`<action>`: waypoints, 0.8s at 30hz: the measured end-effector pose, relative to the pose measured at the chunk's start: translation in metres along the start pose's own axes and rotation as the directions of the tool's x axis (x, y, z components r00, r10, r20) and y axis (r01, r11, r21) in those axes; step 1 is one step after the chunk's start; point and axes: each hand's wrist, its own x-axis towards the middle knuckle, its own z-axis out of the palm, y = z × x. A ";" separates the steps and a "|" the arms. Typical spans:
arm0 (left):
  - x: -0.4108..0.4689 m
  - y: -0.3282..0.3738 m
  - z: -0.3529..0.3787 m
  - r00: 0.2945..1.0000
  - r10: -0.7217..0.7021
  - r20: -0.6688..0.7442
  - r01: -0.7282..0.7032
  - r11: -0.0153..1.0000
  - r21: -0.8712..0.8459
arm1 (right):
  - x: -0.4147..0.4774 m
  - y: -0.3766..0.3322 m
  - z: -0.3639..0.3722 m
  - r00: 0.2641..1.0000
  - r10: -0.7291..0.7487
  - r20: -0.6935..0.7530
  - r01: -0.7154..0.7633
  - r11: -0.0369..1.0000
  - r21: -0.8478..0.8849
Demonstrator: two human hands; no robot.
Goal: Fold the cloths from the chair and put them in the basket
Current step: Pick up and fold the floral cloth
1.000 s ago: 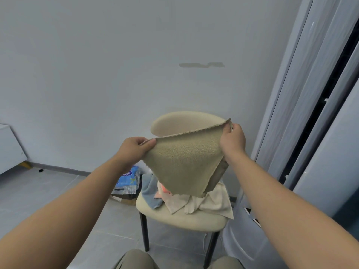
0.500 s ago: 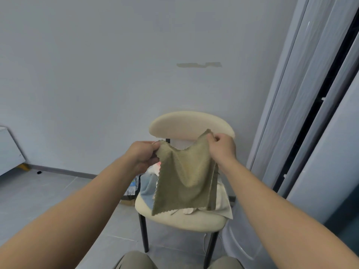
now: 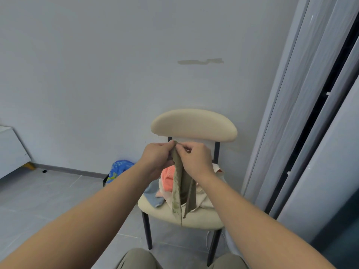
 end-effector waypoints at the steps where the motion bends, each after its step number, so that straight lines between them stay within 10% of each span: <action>1: -0.001 0.001 0.000 1.000 -0.008 0.008 0.008 1.000 -0.016 | 0.000 -0.001 0.000 1.000 0.014 0.022 -0.014 1.000 0.020; 10: -0.001 0.001 -0.012 0.997 0.024 0.077 -0.027 0.999 0.041 | 0.007 -0.001 -0.006 0.943 0.244 0.226 -0.313 0.882 0.353; 24: 0.000 0.018 -0.023 0.892 0.420 0.167 -0.429 0.671 0.605 | 0.014 0.020 -0.010 0.974 0.070 0.215 -0.095 0.990 0.107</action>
